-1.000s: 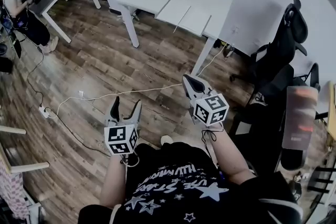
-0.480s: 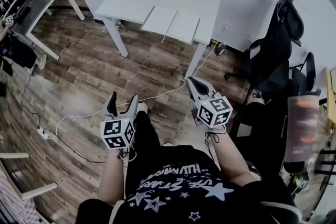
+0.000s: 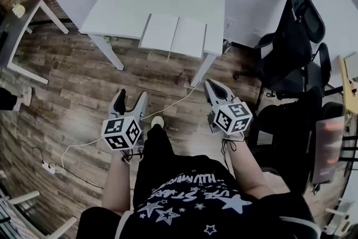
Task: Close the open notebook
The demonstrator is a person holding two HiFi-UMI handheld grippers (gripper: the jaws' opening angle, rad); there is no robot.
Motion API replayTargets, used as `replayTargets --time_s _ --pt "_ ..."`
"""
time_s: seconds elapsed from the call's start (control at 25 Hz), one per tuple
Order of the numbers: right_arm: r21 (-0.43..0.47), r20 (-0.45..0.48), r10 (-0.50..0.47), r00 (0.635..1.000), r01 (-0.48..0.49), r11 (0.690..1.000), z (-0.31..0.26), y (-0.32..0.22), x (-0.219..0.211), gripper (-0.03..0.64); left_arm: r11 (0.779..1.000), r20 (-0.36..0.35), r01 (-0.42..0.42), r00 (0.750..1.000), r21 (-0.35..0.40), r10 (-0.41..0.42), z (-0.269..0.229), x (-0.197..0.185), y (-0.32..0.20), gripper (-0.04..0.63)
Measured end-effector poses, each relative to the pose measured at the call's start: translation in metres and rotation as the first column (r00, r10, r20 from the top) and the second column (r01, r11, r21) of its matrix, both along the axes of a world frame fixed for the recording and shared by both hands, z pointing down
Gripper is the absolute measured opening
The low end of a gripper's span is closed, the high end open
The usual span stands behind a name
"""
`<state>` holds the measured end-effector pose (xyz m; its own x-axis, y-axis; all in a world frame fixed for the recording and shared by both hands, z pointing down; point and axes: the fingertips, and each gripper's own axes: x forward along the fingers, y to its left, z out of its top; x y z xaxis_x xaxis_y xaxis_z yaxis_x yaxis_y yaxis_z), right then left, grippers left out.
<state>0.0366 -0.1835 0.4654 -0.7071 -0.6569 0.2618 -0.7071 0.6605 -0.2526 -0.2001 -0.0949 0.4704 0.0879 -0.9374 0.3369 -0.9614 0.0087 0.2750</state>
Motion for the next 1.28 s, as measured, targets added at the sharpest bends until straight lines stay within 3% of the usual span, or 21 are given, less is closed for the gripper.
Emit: replayTargets --time_s 0.16,0.36,0.68,0.92,1.08,1.28 --pt "-0.017 -0.017 0.052 0.998 -0.052 0.998 -0.001 -0.030 -0.023 0.003 0.998 -0.083 -0.038 0.996 -0.048 0.034 0.011 -0.030 -0.042 0.342" --pt "-0.023 -0.016 0.112 0.994 -0.112 0.993 -0.005 -0.063 -0.049 0.003 0.986 -0.131 -0.123 0.985 -0.115 0.108 0.026 -0.052 -0.086 0.342" --pt "-0.061 -0.058 0.182 0.982 -0.186 0.981 0.010 -0.095 -0.069 0.003 0.929 -0.185 -0.289 0.951 -0.231 0.250 0.059 -0.055 -0.156 0.342" --pt "-0.084 -0.083 0.222 0.971 -0.229 0.970 0.019 -0.119 -0.076 0.003 0.906 -0.312 -0.297 0.929 -0.302 0.201 0.087 -0.071 -0.205 0.342" --pt "-0.099 -0.101 0.245 0.964 -0.254 0.962 0.029 -0.129 -0.078 0.003 0.891 -0.406 -0.319 0.897 -0.322 0.174 0.104 -0.075 -0.228 0.342" --pt "-0.123 -0.124 0.265 0.956 -0.279 0.952 0.040 -0.135 -0.082 0.003 0.861 -0.470 -0.357 0.868 -0.362 0.162 0.126 -0.079 -0.242 0.342"
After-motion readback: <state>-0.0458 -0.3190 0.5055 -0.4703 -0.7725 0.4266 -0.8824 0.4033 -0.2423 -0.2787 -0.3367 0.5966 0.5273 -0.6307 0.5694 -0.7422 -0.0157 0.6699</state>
